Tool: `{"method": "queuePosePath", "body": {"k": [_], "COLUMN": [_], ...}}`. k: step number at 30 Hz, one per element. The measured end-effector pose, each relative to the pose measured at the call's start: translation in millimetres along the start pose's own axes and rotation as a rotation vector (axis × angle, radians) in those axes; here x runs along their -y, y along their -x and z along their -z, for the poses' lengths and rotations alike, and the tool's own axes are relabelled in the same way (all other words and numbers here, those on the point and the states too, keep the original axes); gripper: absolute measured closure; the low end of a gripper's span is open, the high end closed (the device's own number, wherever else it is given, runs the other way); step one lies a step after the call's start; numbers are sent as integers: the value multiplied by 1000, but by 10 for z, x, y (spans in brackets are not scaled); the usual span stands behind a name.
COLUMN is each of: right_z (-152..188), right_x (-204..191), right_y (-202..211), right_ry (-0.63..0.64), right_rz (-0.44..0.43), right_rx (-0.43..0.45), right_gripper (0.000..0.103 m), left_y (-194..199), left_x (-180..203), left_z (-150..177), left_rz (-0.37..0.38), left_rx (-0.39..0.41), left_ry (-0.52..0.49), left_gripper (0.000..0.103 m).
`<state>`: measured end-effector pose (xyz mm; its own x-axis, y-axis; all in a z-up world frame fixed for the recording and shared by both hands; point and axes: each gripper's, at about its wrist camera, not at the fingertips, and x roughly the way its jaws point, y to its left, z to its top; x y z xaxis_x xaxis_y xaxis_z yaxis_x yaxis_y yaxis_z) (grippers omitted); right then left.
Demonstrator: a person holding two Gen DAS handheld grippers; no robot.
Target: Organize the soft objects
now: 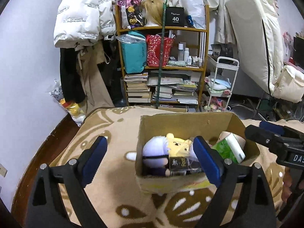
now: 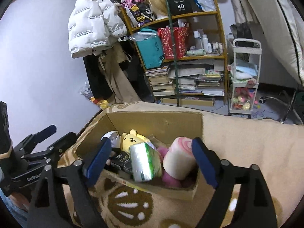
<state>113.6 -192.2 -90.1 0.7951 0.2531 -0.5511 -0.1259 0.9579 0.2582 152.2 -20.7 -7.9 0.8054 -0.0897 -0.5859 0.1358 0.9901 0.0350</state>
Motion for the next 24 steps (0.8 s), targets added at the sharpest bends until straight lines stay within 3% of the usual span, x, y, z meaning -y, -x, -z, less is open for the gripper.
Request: {"method": "queuePosePath", "body": {"k": [6,10,14,24], "right_z": [-8,-44,-85,47], "right_x": [-89,-123,-164,-257], "right_y": [316,592,833,1412], "right_ry": [10,30,44,61], "right_rz": [79,122,139,157], "right_rx": [27,64,89,164], "right_gripper": [0,0,0,0], "left_y": [325,591,879,1375], "left_x": [-39,-3,-32,-83], "left_z": [31,21,-10,116], "left_rz": [-9,-72,-55,-66], "left_rx": [9,60,106,177], "left_ry": [5,-26,-20,-3], "left_gripper": [11,7,1,1]}}
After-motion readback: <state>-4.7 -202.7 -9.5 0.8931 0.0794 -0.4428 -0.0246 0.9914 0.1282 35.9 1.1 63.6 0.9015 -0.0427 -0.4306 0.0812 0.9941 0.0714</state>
